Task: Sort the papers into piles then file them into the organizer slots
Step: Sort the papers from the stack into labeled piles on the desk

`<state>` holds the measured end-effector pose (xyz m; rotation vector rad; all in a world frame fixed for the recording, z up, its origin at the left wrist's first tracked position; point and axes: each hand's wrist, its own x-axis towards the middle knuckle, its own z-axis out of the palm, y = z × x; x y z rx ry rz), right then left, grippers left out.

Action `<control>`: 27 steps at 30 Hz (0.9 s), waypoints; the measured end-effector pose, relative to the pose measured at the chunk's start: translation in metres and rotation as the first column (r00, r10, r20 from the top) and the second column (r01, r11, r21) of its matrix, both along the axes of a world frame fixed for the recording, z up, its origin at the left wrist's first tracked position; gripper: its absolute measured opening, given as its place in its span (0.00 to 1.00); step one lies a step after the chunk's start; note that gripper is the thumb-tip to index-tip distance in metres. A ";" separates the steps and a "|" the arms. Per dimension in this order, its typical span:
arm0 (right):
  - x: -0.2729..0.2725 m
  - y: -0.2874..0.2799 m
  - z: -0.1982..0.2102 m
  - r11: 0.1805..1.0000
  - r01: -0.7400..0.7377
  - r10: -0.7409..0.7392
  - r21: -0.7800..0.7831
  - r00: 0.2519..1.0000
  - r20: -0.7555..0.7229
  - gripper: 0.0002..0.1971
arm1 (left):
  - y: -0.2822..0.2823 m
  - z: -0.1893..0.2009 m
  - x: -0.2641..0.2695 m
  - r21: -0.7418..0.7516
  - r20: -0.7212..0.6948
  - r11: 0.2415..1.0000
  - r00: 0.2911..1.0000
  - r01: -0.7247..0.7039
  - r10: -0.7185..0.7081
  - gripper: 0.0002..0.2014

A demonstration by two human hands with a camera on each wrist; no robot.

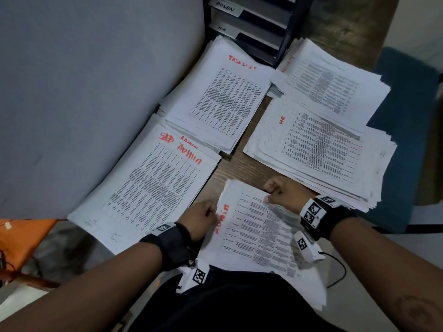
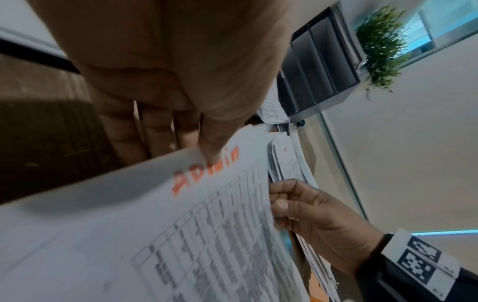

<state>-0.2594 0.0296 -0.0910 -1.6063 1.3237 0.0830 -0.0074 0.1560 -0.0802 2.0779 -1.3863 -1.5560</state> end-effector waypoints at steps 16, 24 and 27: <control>-0.006 -0.010 0.003 0.985 -0.079 0.064 -0.151 0.993 -0.104 0.16 | -0.024 0.004 0.021 -0.168 -0.217 0.902 0.907 -0.398 0.360 0.13; -0.001 -0.006 -0.006 0.992 -0.030 0.018 -0.122 0.995 -0.093 0.12 | -0.017 0.010 0.011 0.034 -0.173 0.994 0.979 -0.108 0.112 0.06; 0.001 -0.006 -0.002 0.996 0.059 -0.061 -0.074 0.998 -0.024 0.26 | -0.019 0.014 0.011 -0.014 -0.156 0.997 0.986 -0.069 0.066 0.09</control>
